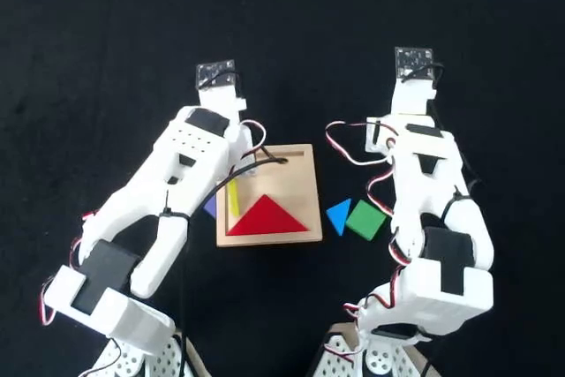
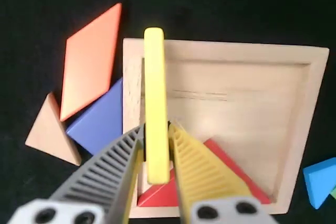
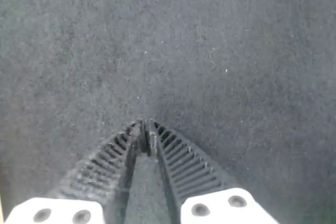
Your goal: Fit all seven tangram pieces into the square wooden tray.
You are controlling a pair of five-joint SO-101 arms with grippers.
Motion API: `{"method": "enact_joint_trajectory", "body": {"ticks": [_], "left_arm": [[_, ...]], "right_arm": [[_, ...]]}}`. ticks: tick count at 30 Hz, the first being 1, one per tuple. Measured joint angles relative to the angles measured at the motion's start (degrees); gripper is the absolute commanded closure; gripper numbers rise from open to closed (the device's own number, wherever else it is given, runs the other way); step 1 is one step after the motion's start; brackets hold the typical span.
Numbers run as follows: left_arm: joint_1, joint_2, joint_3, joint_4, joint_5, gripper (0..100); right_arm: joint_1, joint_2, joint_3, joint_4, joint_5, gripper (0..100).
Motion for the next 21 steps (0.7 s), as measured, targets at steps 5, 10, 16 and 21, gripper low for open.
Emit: {"method": "enact_joint_trajectory", "body": {"ticks": [5,10,16,21], "left_arm": [[0.0,0.0,1.32,0.0,0.0,97],[0.0,0.0,3.6,-0.7,0.0,97],[0.09,-0.26,7.56,-6.42,0.0,96],[0.09,-0.35,7.56,-7.21,-2.37,85]], "right_arm": [[0.0,0.0,0.0,0.0,0.0,98.8],[0.0,0.0,0.0,0.0,0.0,98.8],[0.0,0.0,0.0,0.0,0.0,98.8],[0.0,0.0,0.0,0.26,0.0,98.8]]}}
